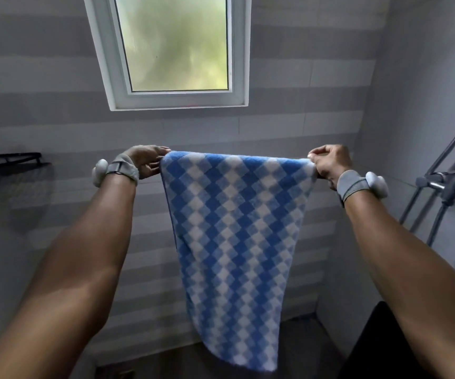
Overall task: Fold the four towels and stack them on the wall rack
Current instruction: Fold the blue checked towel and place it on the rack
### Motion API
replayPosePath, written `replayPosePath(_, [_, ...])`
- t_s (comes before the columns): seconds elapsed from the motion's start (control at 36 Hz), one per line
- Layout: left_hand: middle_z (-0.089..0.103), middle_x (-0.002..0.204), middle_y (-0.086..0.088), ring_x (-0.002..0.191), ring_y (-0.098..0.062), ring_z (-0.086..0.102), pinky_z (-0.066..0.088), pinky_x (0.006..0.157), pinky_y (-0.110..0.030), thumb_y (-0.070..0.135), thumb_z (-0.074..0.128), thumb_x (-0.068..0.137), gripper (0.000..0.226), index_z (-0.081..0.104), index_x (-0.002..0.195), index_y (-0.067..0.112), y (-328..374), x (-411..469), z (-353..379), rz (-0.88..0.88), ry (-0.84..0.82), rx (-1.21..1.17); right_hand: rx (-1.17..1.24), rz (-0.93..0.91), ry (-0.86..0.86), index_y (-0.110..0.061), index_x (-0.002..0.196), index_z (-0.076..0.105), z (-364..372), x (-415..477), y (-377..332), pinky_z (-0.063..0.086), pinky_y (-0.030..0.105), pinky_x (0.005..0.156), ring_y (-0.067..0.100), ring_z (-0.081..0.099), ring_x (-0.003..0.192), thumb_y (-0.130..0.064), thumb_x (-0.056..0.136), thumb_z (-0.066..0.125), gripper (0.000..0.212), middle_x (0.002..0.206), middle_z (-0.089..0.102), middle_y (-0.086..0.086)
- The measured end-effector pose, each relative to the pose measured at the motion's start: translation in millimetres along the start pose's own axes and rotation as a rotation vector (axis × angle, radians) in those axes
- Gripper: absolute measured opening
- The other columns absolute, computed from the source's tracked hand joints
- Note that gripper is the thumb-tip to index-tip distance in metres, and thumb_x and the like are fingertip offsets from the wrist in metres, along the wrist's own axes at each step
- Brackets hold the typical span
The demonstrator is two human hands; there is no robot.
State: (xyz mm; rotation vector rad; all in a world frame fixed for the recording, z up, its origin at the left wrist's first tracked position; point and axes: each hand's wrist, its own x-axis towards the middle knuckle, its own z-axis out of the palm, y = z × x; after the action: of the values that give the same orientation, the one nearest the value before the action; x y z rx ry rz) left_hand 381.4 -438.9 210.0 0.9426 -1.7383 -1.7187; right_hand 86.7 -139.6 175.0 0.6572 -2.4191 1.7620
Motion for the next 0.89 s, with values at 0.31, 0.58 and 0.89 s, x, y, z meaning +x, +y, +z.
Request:
replayPosePath(0.31, [0.070,0.077,0.004,0.053,0.001,0.059,0.046,0.043,-0.009,0.001,0.040,0.101,0.027,0.063,0.094,0.013,-23,4,9,-0.169,-0.144,0.072,-0.123,0.087,-0.411,-0.007,0.102,0.071,-8,-16,-15,0.055,0.032,0.063,0.021,0.062,0.073,-0.013,0.084,0.078,0.020,0.087,0.069,0.011])
replayPosePath(0.58, [0.069,0.079,0.010,0.073,-0.001,0.058,0.046,0.069,-0.014,0.020,0.064,0.095,0.006,0.064,0.089,0.022,-14,15,6,0.034,0.009,0.003,0.020,-0.136,-0.015,-0.027,0.081,0.062,6,-4,-2,0.054,0.033,0.060,0.020,0.062,0.074,-0.012,0.090,0.061,0.018,0.096,0.069,0.009])
replayPosePath(0.89, [0.068,0.064,0.010,0.058,0.000,0.061,0.052,0.053,-0.012,0.019,0.073,0.087,0.013,0.061,0.085,0.022,-8,11,-3,0.096,0.100,-0.093,0.070,-0.160,0.016,-0.031,0.080,0.074,8,15,-3,0.061,0.035,0.082,0.013,0.068,0.077,-0.013,0.086,0.062,0.022,0.095,0.075,0.000])
